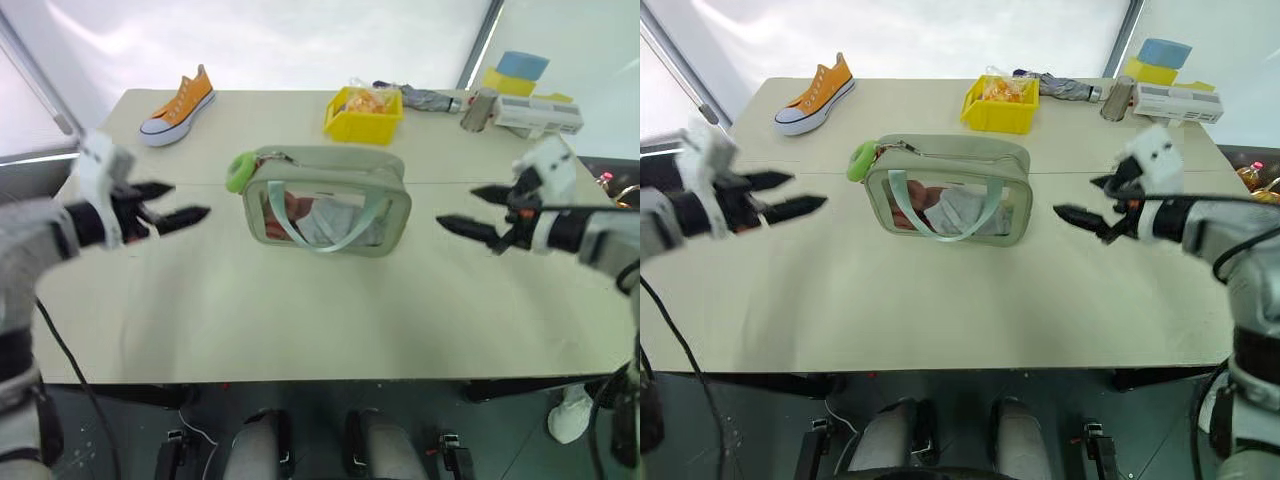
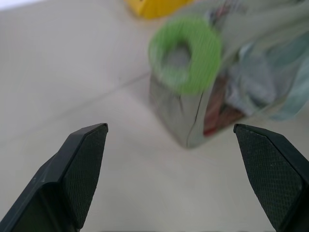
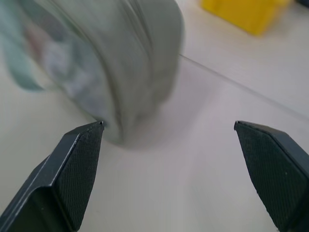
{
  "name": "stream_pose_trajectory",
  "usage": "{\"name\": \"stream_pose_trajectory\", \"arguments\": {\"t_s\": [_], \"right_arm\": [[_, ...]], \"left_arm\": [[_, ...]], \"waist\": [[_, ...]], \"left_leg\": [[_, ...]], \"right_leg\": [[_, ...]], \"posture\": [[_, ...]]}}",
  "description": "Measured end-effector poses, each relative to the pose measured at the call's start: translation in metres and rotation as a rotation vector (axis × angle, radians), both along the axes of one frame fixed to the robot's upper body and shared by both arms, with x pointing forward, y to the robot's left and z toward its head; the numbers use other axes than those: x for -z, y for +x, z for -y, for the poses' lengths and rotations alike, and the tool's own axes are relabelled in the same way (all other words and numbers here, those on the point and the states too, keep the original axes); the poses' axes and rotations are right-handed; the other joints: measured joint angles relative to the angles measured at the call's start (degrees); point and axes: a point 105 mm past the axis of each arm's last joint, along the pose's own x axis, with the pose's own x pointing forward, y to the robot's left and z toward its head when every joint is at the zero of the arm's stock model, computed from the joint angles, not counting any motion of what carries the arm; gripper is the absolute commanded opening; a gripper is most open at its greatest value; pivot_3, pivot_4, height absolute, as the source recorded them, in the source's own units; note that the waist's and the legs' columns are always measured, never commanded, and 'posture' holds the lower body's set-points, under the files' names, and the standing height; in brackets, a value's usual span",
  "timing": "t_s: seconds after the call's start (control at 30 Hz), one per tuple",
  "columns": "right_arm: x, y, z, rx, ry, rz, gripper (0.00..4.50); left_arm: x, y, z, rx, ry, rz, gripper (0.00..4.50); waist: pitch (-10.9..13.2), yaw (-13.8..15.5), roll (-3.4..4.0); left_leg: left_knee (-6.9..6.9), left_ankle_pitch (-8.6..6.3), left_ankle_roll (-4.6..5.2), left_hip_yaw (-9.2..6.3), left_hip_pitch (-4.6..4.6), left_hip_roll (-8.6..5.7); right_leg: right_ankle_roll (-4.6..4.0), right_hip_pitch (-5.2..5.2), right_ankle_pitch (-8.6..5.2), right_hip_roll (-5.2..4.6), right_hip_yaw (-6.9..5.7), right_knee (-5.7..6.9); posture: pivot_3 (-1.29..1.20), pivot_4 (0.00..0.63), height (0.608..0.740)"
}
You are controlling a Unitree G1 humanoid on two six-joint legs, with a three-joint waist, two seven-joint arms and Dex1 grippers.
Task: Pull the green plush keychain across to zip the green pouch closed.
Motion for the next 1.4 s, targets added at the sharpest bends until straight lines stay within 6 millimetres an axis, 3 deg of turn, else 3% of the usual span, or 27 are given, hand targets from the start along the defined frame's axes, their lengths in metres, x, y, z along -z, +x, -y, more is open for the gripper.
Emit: {"name": "stream_pose_trajectory", "arguments": {"t_s": [0.1,0.27,0.43,0.63,0.83,0.93,1.03,1.27,1.4], "right_arm": [[-0.015,0.006,-0.015,-0.091,-0.014,0.044,4.50],[-0.004,0.015,-0.014,-0.099,-0.040,0.035,4.50],[-0.009,0.021,-0.014,-0.106,-0.037,0.075,4.50],[-0.022,0.031,-0.062,-0.239,-0.043,0.137,4.50],[-0.006,0.053,-0.089,-0.275,-0.095,0.137,4.50],[0.011,0.061,-0.096,-0.293,-0.164,0.131,4.50],[0.019,0.062,-0.099,-0.327,-0.201,0.126,3.72],[0.021,0.063,-0.101,-0.385,-0.247,0.170,0.09],[0.017,0.060,-0.107,-0.445,-0.258,0.211,0.09]], "left_arm": [[-0.022,0.009,0.010,0.074,0.003,0.067,4.46],[-0.016,0.015,0.010,0.103,-0.004,0.036,4.46],[-0.015,0.014,0.009,0.112,-0.004,0.037,4.46],[-0.014,0.006,0.031,0.202,0.068,0.057,4.46],[-0.016,-0.002,0.060,0.288,0.130,0.132,4.46],[-0.016,-0.007,0.077,0.323,0.139,0.164,4.46],[-0.016,-0.011,0.082,0.328,0.145,0.174,4.50],[-0.010,-0.008,0.077,0.286,0.145,0.161,4.50],[-0.008,-0.006,0.067,0.249,0.164,0.152,4.50]], "waist": [[0.0,0.0,-0.03],[0.1,-0.1,-0.20],[0.2,-0.1,-0.21],[0.2,-0.4,-0.20],[0.2,0.0,-0.20],[0.2,0.0,-0.20],[0.2,-0.1,-0.20],[0.2,-0.2,-0.20],[0.2,-0.3,-0.19]], "left_leg": [[0.07,0.01,-0.01,0.06,-0.01,-0.01],[0.13,0.12,-0.18,0.12,-0.11,0.00],[0.15,0.20,-0.29,0.13,-0.11,0.02],[0.17,0.31,-0.47,0.12,-0.07,0.08],[0.25,0.31,-0.46,0.12,-0.12,0.06],[0.28,0.32,-0.46,0.12,-0.12,0.05],[0.28,0.32,-0.46,0.12,-0.12,0.06],[0.46,0.35,-0.51,0.12,-0.09,0.06],[0.66,0.34,-0.50,0.12,-0.10,0.09]], "right_leg": [[0.03,0.04,0.02,-0.04,0.01,-0.01],[0.07,-0.10,0.04,-0.06,0.03,0.10],[0.08,-0.13,0.04,-0.03,0.03,0.19],[0.09,-0.20,0.05,0.08,0.04,0.39],[0.09,-0.19,0.05,0.03,0.06,0.43],[0.10,-0.17,0.05,0.03,0.06,0.43],[0.10,-0.19,0.05,0.04,0.06,0.46],[0.10,-0.18,0.05,0.08,0.06,0.62],[0.09,-0.20,0.05,0.09,0.06,0.84]], "posture": [[0.00,0.150,0.740],[0.00,0.150,0.740],[0.00,0.150,0.740],[0.00,0.150,0.740],[0.00,0.150,0.740],[0.00,0.150,0.740],[0.00,0.150,0.740],[0.00,0.150,0.740],[0.00,0.150,0.740]]}}
